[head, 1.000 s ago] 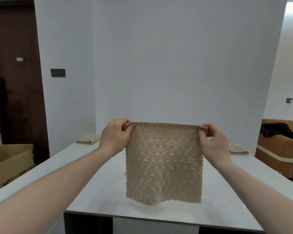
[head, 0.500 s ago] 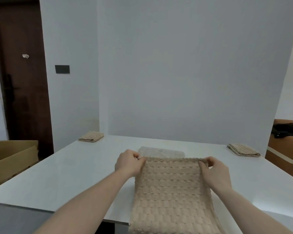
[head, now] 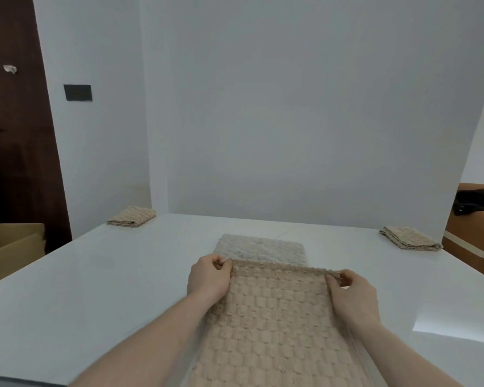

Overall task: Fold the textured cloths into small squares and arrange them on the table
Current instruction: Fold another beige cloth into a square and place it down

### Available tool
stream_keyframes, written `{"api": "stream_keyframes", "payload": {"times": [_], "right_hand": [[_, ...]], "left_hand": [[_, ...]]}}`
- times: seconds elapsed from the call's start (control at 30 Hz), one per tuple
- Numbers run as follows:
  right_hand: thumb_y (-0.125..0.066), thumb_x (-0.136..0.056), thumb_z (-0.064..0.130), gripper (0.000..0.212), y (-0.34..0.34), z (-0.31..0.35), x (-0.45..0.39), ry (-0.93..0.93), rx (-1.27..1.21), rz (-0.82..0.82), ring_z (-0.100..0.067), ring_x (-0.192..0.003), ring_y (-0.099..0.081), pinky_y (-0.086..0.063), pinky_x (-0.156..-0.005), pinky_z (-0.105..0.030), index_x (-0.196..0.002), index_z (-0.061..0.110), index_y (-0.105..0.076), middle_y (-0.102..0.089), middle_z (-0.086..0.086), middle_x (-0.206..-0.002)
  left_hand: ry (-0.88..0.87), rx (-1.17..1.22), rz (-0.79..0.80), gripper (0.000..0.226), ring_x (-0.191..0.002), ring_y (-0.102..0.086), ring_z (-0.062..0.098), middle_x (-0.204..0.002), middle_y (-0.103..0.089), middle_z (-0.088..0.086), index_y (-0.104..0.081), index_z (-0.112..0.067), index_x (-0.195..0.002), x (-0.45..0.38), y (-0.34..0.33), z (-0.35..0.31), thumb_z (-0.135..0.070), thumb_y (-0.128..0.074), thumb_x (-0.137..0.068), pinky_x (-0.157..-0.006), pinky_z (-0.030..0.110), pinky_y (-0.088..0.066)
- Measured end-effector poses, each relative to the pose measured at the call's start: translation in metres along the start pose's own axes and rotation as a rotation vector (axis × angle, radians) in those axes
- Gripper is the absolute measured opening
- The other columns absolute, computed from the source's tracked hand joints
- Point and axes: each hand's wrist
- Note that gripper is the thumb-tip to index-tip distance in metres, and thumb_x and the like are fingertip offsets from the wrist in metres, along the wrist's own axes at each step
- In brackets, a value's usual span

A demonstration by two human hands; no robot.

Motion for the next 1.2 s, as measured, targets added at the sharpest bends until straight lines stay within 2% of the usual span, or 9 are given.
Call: {"api": "stream_keyframes", "payload": {"times": [0.2,0.37,0.57,0.67,0.8,0.87,1.0,1.07,1.2], "right_hand": [[-0.069,-0.092,0.030,0.009,-0.014,-0.003,0.005,-0.004,0.003,0.027,-0.022,-0.087,-0.061,-0.042,-0.075,-0.032,-0.084,0.027,-0.070,-0.069,0.007,-0.086],[-0.069,-0.090,0.025,0.006,-0.019,-0.011,0.009,0.019,0.001,0.018,-0.019,-0.088,-0.062,-0.042,-0.077,-0.031,-0.085,0.026,-0.073,-0.071,0.008,-0.085],[-0.068,-0.089,0.022,0.009,-0.019,-0.016,0.008,0.017,-0.071,0.006,-0.015,-0.088,-0.066,-0.046,-0.079,-0.031,-0.086,0.027,-0.074,-0.073,0.012,-0.087],[-0.069,-0.088,0.020,0.009,-0.018,-0.016,0.008,0.008,-0.099,-0.002,-0.016,-0.089,-0.067,-0.046,-0.079,-0.031,-0.084,0.026,-0.074,-0.073,0.012,-0.087],[-0.069,-0.087,0.018,0.010,-0.013,-0.008,0.014,0.004,-0.127,0.010,-0.014,-0.089,-0.067,-0.044,-0.079,-0.030,-0.084,0.027,-0.074,-0.073,0.011,-0.087],[-0.069,-0.087,0.016,0.012,-0.009,-0.003,0.018,0.002,-0.147,0.018,-0.015,-0.090,-0.068,-0.046,-0.080,-0.031,-0.084,0.027,-0.074,-0.073,0.010,-0.087],[-0.067,-0.087,0.013,0.015,0.008,0.014,0.026,0.036,-0.186,0.006,-0.016,-0.083,-0.070,-0.052,-0.079,-0.033,-0.083,0.026,-0.072,-0.074,0.009,-0.086],[-0.066,-0.089,0.012,0.016,0.024,0.025,0.034,0.086,-0.178,0.024,-0.011,-0.084,-0.068,-0.048,-0.077,-0.030,-0.086,0.026,-0.072,-0.073,0.009,-0.088],[-0.062,-0.090,0.010,0.019,0.052,0.037,0.053,0.142,-0.147,0.091,-0.012,-0.080,-0.068,-0.047,-0.067,-0.026,-0.086,0.025,-0.072,-0.073,0.006,-0.084]], "left_hand": [[-0.017,-0.051,-0.004,0.020,-0.080,-0.066,0.011,-0.079,-0.071,-0.014,-0.069,-0.030,-0.078,-0.008,-0.008,0.013,-0.039,-0.061,-0.094,-0.073,0.029,-0.051],[-0.060,-0.104,-0.068,0.020,-0.073,-0.061,0.005,-0.076,-0.068,-0.015,-0.066,-0.029,-0.081,0.002,-0.019,0.028,-0.039,-0.059,-0.097,-0.059,0.026,-0.042],[-0.076,-0.002,-0.065,0.016,-0.073,-0.064,0.003,-0.073,-0.069,-0.013,-0.068,-0.029,-0.084,0.003,-0.018,0.030,-0.035,-0.062,-0.097,-0.064,0.024,-0.047],[-0.060,0.044,-0.012,0.008,-0.084,-0.067,0.007,-0.082,-0.069,-0.018,-0.067,-0.032,-0.088,0.000,-0.015,0.032,-0.032,-0.065,-0.096,-0.073,0.025,-0.047],[-0.001,0.117,0.126,0.011,-0.098,-0.070,0.022,-0.096,-0.072,-0.008,-0.065,-0.035,-0.085,-0.006,-0.003,0.030,-0.030,-0.068,-0.094,-0.092,0.036,-0.055],[-0.004,0.151,0.141,0.005,-0.095,-0.070,0.024,-0.100,-0.074,-0.006,-0.068,-0.032,-0.089,-0.004,0.007,0.025,-0.032,-0.068,-0.094,-0.094,0.043,-0.057],[-0.076,0.160,0.125,0.010,-0.073,-0.062,0.019,-0.102,-0.071,-0.005,-0.071,-0.026,-0.102,0.010,0.036,0.004,-0.032,-0.065,-0.097,-0.083,0.041,-0.059],[-0.101,0.166,0.143,0.011,-0.065,-0.061,0.020,-0.101,-0.068,-0.001,-0.071,-0.023,-0.102,0.022,0.051,-0.005,-0.030,-0.064,-0.098,-0.067,0.036,-0.059],[-0.090,0.212,0.183,0.011,-0.059,-0.059,0.022,-0.098,-0.065,0.002,-0.070,-0.018,-0.102,0.052,0.075,-0.014,-0.025,-0.062,-0.100,-0.054,0.029,-0.053]]}}
Point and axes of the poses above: each hand's wrist, its own x-axis away from the middle knuckle, its own y-axis out of the back of the hand, z = x × y
